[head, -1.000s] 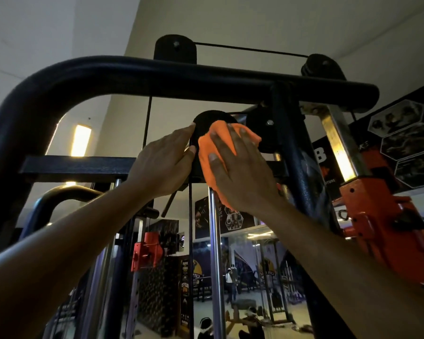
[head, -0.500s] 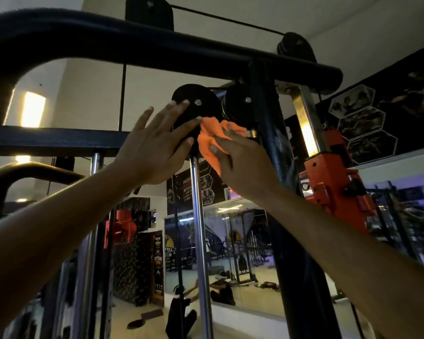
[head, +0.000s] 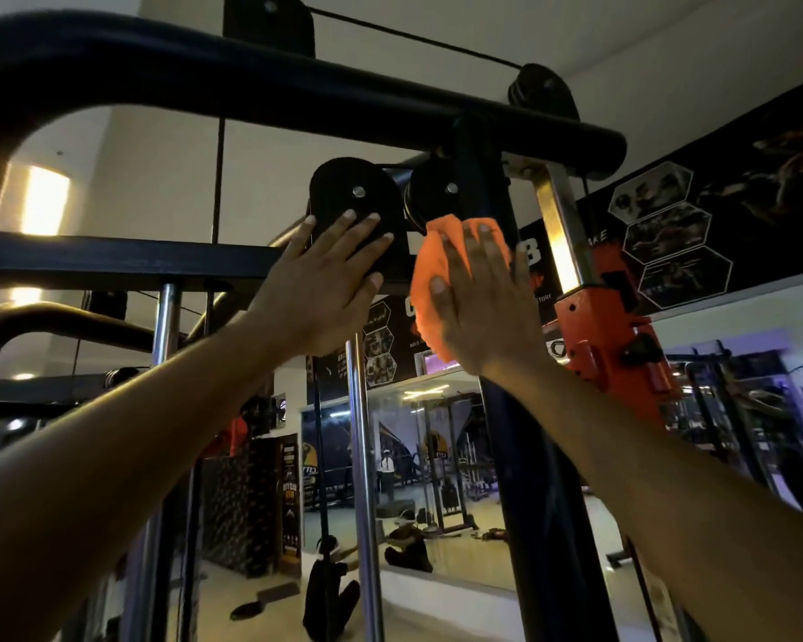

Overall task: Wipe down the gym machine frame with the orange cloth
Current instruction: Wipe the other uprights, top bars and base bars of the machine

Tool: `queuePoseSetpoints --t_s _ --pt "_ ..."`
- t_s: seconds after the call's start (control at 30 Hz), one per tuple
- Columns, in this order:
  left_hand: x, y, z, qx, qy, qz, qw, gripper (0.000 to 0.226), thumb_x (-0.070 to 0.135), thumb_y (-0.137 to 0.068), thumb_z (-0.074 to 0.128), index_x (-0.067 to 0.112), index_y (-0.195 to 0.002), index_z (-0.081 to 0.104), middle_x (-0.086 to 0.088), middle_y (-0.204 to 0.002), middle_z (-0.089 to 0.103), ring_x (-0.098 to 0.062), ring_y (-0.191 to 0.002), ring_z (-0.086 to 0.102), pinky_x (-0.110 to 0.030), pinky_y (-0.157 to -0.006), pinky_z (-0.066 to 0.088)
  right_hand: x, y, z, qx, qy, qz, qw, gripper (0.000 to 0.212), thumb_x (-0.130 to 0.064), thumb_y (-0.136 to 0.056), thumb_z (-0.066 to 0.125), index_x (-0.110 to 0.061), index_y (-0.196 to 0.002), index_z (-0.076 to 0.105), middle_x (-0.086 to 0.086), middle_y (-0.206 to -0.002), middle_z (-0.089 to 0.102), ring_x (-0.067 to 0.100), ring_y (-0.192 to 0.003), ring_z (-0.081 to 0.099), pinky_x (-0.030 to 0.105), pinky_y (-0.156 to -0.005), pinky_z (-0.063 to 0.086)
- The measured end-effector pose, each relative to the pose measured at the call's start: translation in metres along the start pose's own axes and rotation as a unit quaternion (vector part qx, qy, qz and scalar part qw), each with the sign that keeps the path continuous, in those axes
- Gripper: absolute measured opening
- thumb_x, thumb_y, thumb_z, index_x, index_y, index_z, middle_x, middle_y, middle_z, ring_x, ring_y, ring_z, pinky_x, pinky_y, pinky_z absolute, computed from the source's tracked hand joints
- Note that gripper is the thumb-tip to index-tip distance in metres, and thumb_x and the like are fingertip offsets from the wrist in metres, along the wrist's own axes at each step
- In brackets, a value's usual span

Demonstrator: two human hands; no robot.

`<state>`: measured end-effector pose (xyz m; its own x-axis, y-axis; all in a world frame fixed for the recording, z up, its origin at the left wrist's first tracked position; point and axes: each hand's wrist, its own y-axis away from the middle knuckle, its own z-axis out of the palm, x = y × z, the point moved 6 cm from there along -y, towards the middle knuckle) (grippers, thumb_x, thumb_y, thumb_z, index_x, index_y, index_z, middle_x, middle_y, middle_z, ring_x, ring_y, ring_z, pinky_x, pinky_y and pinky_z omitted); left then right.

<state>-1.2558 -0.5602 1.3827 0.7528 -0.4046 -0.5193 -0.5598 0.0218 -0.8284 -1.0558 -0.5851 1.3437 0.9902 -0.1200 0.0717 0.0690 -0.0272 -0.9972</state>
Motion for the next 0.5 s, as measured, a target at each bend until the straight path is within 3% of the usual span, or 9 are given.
queuePoseSetpoints --t_s 0.1,0.17,0.27,0.37,0.5 --pt "0.002 -0.003 0.003 0.003 -0.005 -0.011 1.000 0.070 0.055 -0.106 0.012 0.028 -0.171 0.017 -0.001 -0.180 0.007 -0.020 -0.166 -0.005 -0.056 -0.133 -0.004 -0.011 -0.007 0.002 -0.010 -0.014 -0.005 1.000 0.067 -0.059 -0.113 0.003 -0.029 -0.173 -0.006 0.010 -0.183 -0.002 0.032 -0.168 -0.009 0.061 -0.134 -0.004" --pt "0.008 -0.005 0.006 0.014 -0.015 -0.015 1.000 0.070 0.054 -0.108 0.010 0.027 -0.172 0.017 -0.002 -0.180 0.008 -0.021 -0.166 -0.005 -0.056 -0.133 -0.004 -0.016 -0.007 0.003 -0.008 -0.031 -0.040 0.999 0.065 -0.058 -0.115 0.008 -0.030 -0.174 0.004 0.009 -0.183 0.004 0.032 -0.169 -0.005 0.061 -0.134 -0.001" --pt "0.019 -0.010 0.012 0.024 -0.014 -0.013 1.000 0.068 0.053 -0.109 0.011 0.026 -0.171 0.019 -0.003 -0.180 0.011 -0.021 -0.167 -0.003 -0.054 -0.134 -0.004 0.005 -0.006 -0.012 -0.020 -0.051 -0.095 0.994 0.059 -0.049 -0.117 0.032 -0.023 -0.171 0.028 0.008 -0.178 0.027 0.029 -0.168 0.013 0.056 -0.135 0.012" --pt "0.043 -0.014 0.020 0.010 0.002 0.005 1.000 0.070 0.053 -0.108 0.014 0.023 -0.171 0.020 -0.003 -0.179 0.014 -0.020 -0.166 -0.001 -0.051 -0.134 -0.004 0.034 0.003 -0.030 -0.040 -0.084 -0.130 0.987 0.056 -0.033 -0.114 0.052 -0.017 -0.166 0.041 0.007 -0.175 0.035 0.024 -0.166 0.021 0.046 -0.132 0.019" --pt "0.072 -0.031 0.012 0.035 0.063 0.018 0.997 0.063 0.045 -0.109 0.028 0.020 -0.167 0.031 -0.005 -0.172 0.037 -0.021 -0.161 0.028 -0.042 -0.132 0.006 0.078 -0.016 -0.052 0.002 -0.154 -0.002 0.988 0.051 -0.038 -0.117 0.042 -0.016 -0.162 0.047 0.011 -0.170 0.043 0.029 -0.161 0.034 0.048 -0.132 0.018"
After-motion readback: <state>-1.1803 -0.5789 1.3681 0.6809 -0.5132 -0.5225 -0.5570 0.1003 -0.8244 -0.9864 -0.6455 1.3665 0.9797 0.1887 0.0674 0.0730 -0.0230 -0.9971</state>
